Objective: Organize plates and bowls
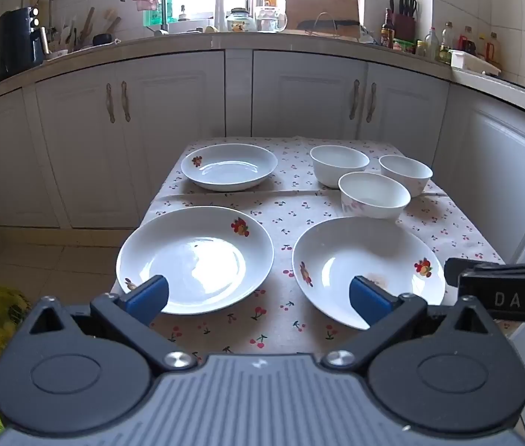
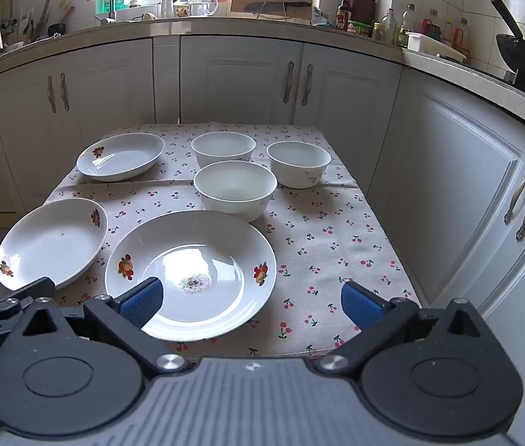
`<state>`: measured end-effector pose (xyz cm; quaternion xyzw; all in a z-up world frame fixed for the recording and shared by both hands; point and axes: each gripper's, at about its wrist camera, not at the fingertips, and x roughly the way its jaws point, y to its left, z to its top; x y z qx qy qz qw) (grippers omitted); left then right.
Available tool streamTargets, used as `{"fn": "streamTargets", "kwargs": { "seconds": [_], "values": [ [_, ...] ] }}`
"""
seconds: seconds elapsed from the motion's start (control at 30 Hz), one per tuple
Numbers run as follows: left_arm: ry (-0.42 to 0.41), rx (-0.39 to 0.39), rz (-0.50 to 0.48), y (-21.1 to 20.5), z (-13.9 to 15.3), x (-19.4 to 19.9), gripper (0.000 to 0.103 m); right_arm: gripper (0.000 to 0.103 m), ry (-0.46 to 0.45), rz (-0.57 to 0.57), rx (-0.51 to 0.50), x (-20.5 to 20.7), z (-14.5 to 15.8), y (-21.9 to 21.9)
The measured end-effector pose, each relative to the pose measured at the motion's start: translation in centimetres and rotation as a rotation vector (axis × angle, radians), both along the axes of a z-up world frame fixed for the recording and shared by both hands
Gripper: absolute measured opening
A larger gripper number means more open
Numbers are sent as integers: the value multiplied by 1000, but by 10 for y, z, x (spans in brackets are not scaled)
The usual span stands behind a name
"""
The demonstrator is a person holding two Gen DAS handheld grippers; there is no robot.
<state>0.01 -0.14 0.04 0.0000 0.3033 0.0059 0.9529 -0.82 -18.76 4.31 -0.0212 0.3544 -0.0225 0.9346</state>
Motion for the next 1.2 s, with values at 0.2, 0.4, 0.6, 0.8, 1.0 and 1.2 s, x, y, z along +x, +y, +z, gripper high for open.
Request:
{"fn": "streamTargets", "kwargs": {
  "seconds": [0.2,0.4,0.6,0.8,1.0,1.2],
  "values": [
    [-15,-13,-3,-5,2,-3,102,103,-11,-2,2,-1,0,0],
    [-10,-16,-1,-3,7,-2,102,103,-11,-1,1,-2,-2,1],
    [-16,-21,-4,-2,5,-3,102,103,-14,-1,2,-2,1,0],
    [-17,-22,-5,-1,4,-3,102,103,-15,-1,2,-2,2,0],
    [-22,-24,-9,0,9,-6,102,103,-15,-1,2,-2,4,1],
    [-22,-24,-9,0,10,-7,102,103,-17,-1,2,-2,3,1]
  ]
}}
